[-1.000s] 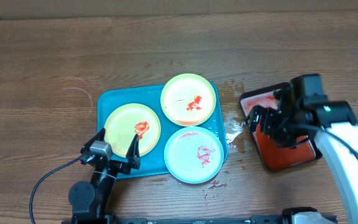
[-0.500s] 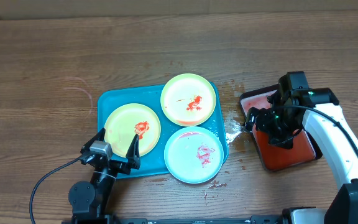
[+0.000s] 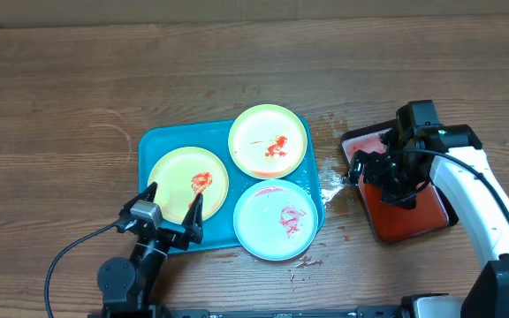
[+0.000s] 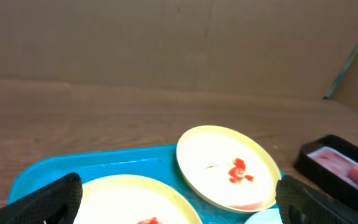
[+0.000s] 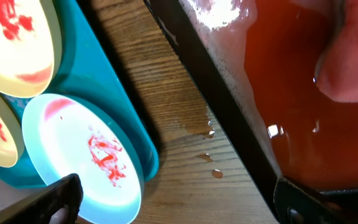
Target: Clean dirty plates on tray and stack at the side
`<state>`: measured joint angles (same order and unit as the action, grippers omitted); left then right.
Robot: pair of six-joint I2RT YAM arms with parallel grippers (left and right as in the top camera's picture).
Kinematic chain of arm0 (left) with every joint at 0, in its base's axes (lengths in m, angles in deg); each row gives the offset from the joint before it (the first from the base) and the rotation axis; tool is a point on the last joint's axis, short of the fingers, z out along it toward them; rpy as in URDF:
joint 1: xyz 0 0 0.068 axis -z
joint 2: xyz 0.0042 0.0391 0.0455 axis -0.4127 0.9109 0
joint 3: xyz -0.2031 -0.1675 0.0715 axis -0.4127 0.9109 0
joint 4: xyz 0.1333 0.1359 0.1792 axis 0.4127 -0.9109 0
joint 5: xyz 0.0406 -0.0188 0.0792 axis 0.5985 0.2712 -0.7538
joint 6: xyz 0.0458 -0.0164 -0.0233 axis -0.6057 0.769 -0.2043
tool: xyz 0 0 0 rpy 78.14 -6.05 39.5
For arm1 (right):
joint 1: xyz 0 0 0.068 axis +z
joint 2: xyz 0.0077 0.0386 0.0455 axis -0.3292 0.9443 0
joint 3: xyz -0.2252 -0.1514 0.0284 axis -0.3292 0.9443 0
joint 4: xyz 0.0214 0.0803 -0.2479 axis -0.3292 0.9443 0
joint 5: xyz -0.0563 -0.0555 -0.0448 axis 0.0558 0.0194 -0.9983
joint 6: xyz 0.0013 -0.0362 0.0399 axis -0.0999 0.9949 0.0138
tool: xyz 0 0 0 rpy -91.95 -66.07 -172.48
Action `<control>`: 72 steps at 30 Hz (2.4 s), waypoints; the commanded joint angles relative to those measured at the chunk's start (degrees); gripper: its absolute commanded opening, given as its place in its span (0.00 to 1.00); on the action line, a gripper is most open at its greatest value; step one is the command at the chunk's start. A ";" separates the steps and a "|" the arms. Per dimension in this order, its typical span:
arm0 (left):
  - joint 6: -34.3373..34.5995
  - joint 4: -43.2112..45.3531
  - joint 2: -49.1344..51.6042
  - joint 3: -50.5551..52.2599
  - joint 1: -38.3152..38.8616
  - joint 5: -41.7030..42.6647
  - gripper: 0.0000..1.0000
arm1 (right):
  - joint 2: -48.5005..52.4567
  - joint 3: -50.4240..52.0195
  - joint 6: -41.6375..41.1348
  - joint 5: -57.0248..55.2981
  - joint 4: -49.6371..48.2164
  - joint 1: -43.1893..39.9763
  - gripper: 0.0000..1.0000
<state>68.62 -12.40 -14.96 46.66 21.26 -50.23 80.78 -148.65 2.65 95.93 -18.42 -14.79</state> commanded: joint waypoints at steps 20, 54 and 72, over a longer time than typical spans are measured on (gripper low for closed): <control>0.15 -29.90 54.36 -45.81 -0.24 -5.68 1.00 | -0.15 -1.25 -1.95 -3.06 -0.11 -0.33 1.00; -0.33 -37.44 71.25 -56.02 -0.24 -4.24 1.00 | 14.78 -1.22 -5.57 -26.03 -11.56 -0.66 0.52; -0.28 -36.72 71.25 -56.02 -0.24 -4.22 0.83 | 15.47 -1.36 -5.73 -25.79 -12.96 -0.66 0.04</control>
<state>69.52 -49.36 55.84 -7.83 21.26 -54.93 95.90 -148.76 -2.94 69.64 -31.27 -15.12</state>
